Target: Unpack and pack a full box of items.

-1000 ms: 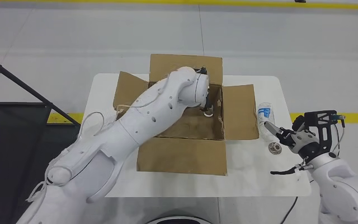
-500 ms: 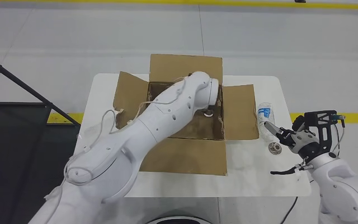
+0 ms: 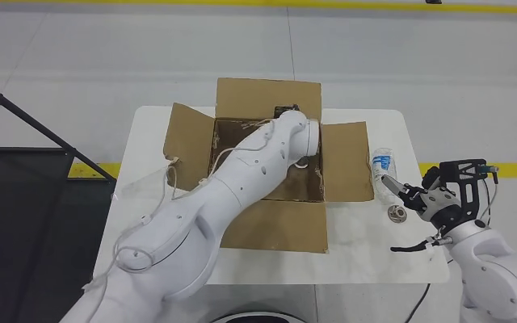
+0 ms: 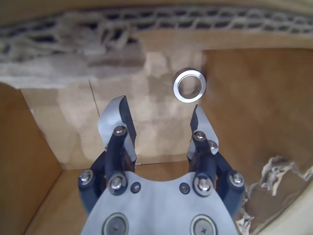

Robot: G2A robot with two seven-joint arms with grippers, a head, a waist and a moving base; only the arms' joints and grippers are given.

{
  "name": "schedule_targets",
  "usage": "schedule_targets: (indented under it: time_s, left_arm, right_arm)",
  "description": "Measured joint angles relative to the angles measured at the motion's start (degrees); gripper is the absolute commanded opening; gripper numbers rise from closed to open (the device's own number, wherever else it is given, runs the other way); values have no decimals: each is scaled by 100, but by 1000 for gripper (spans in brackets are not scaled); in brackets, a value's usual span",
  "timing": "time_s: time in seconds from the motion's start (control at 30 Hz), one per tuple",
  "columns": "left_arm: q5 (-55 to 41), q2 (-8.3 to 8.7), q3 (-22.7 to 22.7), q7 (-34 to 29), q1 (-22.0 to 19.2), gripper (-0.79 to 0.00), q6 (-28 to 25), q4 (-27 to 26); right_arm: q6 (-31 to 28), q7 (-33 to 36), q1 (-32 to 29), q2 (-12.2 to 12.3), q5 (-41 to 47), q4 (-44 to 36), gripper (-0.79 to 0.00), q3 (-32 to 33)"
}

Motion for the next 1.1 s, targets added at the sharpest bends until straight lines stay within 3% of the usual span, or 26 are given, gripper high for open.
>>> schedule_targets:
  time_s: [0.2,0.67,0.87,1.1]
  left_arm:
    - [-17,-102,-91,498,97,-277,-226,201]
    - [35,-190,-358,1302,310,-175,-291,253]
    - [124,-129,-532,1567,381,-117,-153,-41]
    - [386,76,-783,1486,483,-135,81,-666]
  right_arm:
    - [0,0,0,0,0,0,0,0]
    - [0,0,0,0,0,0,0,0]
    - [0,0,0,0,0,0,0,0]
    - [0,0,0,0,0,0,0,0]
